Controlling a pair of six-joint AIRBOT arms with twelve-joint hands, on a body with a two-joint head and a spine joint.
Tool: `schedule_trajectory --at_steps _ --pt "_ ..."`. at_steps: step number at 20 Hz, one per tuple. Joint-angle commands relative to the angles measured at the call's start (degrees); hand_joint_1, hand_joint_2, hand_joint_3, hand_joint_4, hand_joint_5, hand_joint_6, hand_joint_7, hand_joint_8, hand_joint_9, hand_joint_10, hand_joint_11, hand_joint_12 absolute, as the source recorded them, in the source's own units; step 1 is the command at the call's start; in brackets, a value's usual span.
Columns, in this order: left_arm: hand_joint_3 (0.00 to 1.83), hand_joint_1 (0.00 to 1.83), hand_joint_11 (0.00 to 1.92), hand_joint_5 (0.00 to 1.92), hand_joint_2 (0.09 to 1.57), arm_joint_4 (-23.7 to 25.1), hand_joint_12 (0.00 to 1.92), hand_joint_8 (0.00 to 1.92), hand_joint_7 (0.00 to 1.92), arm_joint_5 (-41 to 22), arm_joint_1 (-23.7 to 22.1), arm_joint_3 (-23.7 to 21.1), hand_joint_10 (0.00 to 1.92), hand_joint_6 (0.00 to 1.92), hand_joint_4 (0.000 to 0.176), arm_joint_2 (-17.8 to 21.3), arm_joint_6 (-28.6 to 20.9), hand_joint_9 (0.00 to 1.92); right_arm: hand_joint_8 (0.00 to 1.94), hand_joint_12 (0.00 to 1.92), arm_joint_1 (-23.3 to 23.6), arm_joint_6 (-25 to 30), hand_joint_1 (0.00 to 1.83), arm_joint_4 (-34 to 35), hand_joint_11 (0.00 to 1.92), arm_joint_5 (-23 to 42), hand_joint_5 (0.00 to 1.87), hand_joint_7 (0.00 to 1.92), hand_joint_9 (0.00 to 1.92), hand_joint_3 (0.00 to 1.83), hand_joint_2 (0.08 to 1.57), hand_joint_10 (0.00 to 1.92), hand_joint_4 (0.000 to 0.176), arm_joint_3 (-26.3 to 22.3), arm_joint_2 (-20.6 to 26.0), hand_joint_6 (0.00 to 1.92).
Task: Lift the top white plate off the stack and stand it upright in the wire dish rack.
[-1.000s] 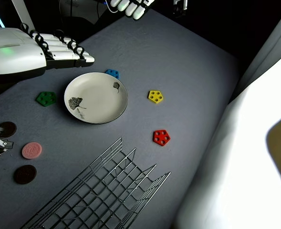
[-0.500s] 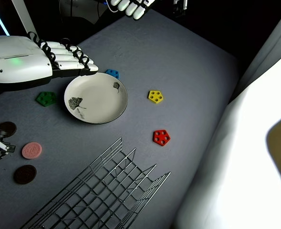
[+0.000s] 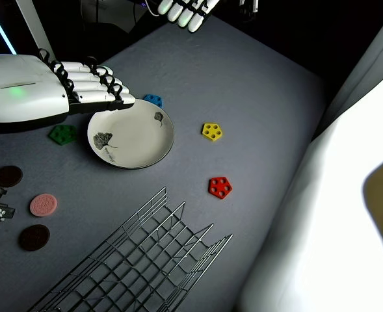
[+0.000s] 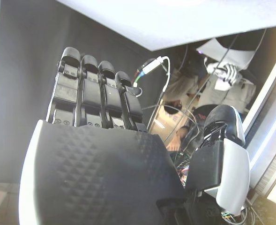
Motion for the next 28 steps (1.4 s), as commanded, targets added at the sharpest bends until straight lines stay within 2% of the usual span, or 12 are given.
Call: schedule_trajectory --at_steps 1,10,12,15,18,20,28 --pt "0.00 0.09 0.02 0.02 0.87 -3.3 0.04 0.00 0.03 -5.0 -1.5 -0.1 0.00 0.00 0.000 -0.1 0.0 0.02 0.01 0.01 0.7 0.6 0.17 3.9 0.15 2.8 0.09 0.12 0.13 0.00 0.92 0.01 0.000 -0.1 0.7 0.01" --pt "0.00 0.09 0.06 0.04 0.88 -1.1 0.05 0.01 0.06 -1.3 -3.4 -0.6 0.00 0.00 0.000 -3.6 4.9 0.05 0.00 0.00 0.7 0.9 0.17 4.2 0.13 2.8 0.07 0.09 0.10 0.00 0.91 0.00 0.000 -0.4 0.8 0.00" --pt "0.00 0.10 0.07 0.06 0.88 0.5 0.05 0.01 0.08 -0.1 -3.5 -1.6 0.01 0.01 0.000 -4.3 7.3 0.07 0.01 0.01 0.8 0.9 0.10 4.1 0.14 2.8 0.07 0.09 0.12 0.00 0.91 0.01 0.000 -0.5 0.8 0.01" --pt "0.00 0.09 0.04 0.03 0.89 3.8 0.04 0.00 0.04 1.4 -4.0 -3.7 0.00 0.00 0.000 -5.1 11.6 0.04 0.00 0.00 0.9 0.9 0.11 3.8 0.11 2.8 0.06 0.08 0.10 0.01 0.94 0.00 0.000 -0.8 0.5 0.00" --pt "0.00 0.11 0.05 0.05 0.88 4.7 0.04 0.00 0.05 2.8 -5.2 -4.2 0.00 0.00 0.000 -6.5 11.6 0.05 0.01 0.01 1.1 0.9 0.10 3.7 0.14 2.8 0.07 0.09 0.11 0.00 0.93 0.01 0.000 -1.0 0.4 0.01" --pt "0.00 0.08 0.08 0.05 0.89 5.6 0.05 0.01 0.06 4.1 -5.8 -4.2 0.01 0.00 0.000 -7.4 11.6 0.07 0.00 0.00 1.1 0.9 0.09 3.8 0.11 2.8 0.02 0.05 0.08 0.01 0.95 0.00 0.000 -1.0 0.3 0.00" --pt "0.00 0.09 0.04 0.02 0.89 12.7 0.03 0.00 0.04 11.1 -8.6 -4.0 0.00 0.00 0.000 -11.2 11.6 0.04 0.00 0.00 1.4 0.9 0.09 4.5 0.10 3.2 0.00 0.04 0.07 0.01 0.97 0.00 0.000 -1.6 0.1 0.00"
